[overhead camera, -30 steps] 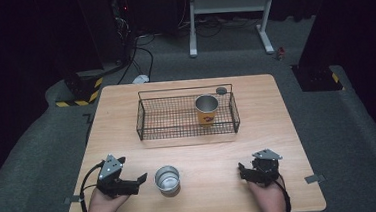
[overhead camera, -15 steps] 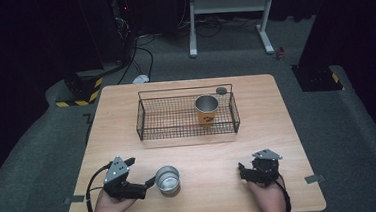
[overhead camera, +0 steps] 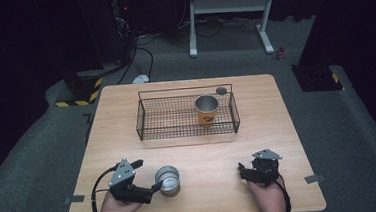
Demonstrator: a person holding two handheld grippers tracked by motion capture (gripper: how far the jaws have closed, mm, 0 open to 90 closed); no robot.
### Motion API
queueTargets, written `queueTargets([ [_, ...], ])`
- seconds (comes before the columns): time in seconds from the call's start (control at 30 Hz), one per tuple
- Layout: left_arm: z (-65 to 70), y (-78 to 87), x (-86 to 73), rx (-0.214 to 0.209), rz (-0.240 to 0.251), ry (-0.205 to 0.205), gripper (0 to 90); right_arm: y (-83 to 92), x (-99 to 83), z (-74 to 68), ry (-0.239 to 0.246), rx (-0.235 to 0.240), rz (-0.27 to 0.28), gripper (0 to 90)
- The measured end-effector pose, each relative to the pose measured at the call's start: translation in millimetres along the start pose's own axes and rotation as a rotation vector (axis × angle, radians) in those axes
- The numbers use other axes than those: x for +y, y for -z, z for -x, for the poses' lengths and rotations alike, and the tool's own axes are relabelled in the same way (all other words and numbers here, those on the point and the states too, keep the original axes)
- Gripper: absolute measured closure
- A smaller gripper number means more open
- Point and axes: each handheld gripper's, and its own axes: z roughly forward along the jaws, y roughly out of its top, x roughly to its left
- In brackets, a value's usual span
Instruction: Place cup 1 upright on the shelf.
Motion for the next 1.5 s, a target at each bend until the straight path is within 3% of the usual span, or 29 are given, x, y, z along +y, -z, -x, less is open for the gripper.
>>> queueTargets([
  [0.47,11.5,-9.4,-0.7,-0.074,0.004,-0.018,0.6,0.0,-0.1,-0.2,-0.002,-0.001,0.001,14.8],
  [1.03,15.3,-29.9,-9.1,-0.057,-0.041,-0.050,0.5,0.1,-0.1,-0.2,-0.001,-0.002,0.001,14.9],
  [1.5,18.5,-47.2,-22.9,-0.057,-0.111,-0.062,0.5,0.2,-0.2,-0.1,0.000,-0.001,0.000,15.0],
])
